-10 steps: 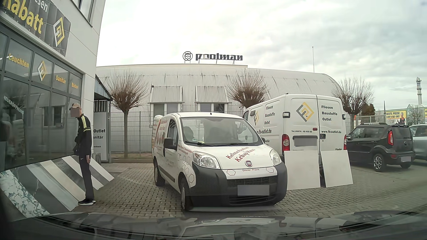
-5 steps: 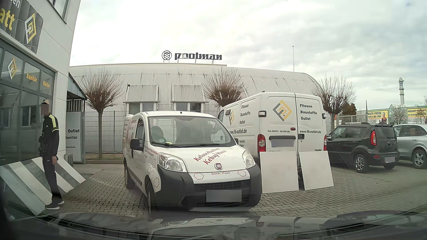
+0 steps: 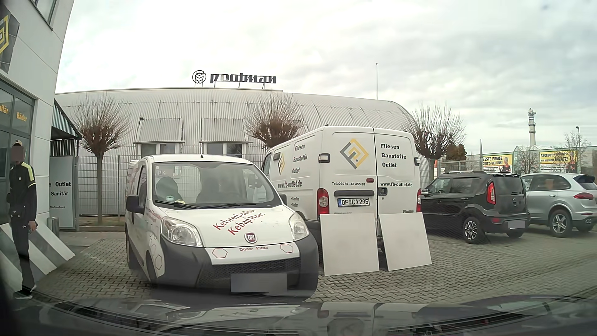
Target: Follow the waypoints while adhering to traffic rules and regulations
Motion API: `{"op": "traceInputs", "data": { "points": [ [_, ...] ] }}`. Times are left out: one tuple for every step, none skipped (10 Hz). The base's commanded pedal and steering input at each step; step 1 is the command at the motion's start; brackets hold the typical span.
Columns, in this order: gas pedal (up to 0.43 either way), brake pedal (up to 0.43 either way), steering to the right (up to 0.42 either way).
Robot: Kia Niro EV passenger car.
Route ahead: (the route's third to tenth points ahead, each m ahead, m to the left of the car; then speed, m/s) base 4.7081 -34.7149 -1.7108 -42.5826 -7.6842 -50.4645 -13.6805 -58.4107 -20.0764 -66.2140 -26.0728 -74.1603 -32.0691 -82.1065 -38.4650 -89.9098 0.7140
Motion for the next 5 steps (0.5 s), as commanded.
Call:
{"op": "traceInputs", "data": {
  "points": [
    [0.000,0.037,0.964],
    [0.000,0.043,0.964],
    [0.000,0.055,0.965],
    [0.000,0.067,0.966],
    [0.000,0.067,0.966]
  ]
}}
